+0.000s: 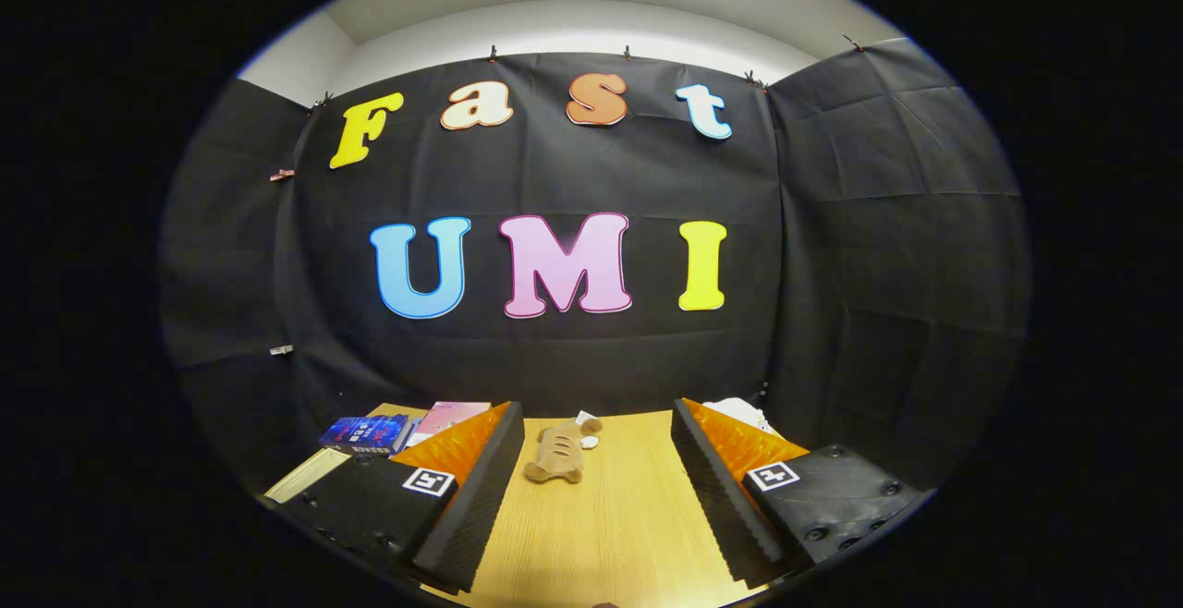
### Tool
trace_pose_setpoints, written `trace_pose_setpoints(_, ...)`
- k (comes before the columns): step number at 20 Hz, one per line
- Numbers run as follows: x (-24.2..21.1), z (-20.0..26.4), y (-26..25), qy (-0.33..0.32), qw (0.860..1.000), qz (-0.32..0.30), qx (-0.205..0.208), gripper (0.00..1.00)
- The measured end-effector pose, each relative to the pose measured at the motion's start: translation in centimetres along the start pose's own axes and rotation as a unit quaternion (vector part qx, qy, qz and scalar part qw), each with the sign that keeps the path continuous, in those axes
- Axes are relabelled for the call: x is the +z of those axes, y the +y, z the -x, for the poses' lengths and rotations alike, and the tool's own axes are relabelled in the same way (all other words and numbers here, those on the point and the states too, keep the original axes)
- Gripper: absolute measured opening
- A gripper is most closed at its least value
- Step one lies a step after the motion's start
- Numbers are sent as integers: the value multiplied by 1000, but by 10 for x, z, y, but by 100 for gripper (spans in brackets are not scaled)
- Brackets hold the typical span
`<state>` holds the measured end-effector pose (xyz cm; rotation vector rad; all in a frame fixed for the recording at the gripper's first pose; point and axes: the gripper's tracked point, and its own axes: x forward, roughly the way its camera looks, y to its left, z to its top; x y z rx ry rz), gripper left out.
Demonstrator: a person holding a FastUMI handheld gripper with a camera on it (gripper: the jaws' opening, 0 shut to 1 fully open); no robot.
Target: Open the storage box then place both shoes into the box .Put the left shoe in first, then the right shoe, with the right side of both shoes facing outward in a uniform manner.
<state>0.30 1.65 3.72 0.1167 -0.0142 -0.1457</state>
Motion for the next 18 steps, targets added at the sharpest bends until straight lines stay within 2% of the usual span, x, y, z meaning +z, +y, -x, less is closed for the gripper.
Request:
trace_pose_setpoints(8,7,15,11,-71,996,-45,-38,98)
trace_pose_setpoints(18,-32,15,19,-35,998,-26,-55,99)
